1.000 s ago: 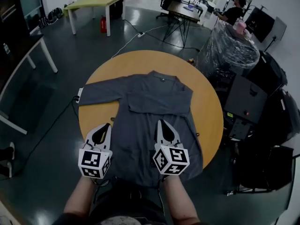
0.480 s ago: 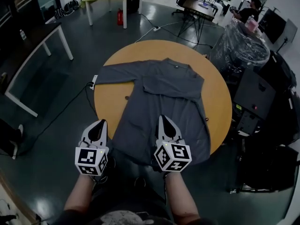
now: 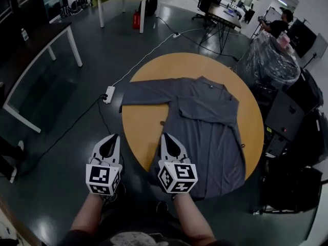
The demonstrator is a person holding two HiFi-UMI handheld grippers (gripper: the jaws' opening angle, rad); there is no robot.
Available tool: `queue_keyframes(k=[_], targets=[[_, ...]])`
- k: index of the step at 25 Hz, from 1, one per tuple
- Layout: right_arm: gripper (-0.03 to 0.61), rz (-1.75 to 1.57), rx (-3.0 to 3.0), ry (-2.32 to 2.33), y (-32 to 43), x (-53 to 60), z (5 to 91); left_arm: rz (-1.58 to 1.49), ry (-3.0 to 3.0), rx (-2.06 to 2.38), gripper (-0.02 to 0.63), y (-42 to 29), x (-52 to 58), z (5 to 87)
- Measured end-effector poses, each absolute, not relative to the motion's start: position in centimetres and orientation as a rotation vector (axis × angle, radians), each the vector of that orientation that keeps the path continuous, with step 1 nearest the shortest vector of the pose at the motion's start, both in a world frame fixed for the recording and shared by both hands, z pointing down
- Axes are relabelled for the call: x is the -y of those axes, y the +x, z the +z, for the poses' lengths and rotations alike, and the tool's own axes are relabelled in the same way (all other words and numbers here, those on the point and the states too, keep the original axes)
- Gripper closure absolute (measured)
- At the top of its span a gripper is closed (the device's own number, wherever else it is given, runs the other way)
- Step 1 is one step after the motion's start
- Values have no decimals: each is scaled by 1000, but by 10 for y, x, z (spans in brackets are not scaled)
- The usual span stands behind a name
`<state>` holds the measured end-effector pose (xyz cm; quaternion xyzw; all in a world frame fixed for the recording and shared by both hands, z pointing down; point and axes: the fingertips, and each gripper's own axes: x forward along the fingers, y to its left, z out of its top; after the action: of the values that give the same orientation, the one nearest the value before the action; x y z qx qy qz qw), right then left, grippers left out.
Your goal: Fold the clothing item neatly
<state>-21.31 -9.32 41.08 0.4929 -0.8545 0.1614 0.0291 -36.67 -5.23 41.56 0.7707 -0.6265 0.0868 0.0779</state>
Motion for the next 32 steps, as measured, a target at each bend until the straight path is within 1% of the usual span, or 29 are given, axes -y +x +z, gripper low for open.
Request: queue_keyframes(k=[3, 6, 12, 18, 25, 32], targets=[[588, 496, 2609, 1509, -264, 104, 417, 256, 2330, 1851, 606, -406, 68, 414], [588, 492, 2603, 1509, -304, 111, 427, 281, 2425, 1843, 606, -427, 76, 412], [588, 529, 2574, 1549, -352, 115, 445, 239, 2483, 1780, 606, -451, 78, 420], [588, 545, 2549, 1520, -357, 110, 456, 205, 2381, 1802, 606, -474, 80, 430], [588, 580, 2540, 1528, -340, 122, 471, 241, 2322, 1885, 606, -460, 70, 428], [588, 527, 2567, 1400, -368, 121, 486, 264, 2242, 1997, 606, -481, 68, 425]])
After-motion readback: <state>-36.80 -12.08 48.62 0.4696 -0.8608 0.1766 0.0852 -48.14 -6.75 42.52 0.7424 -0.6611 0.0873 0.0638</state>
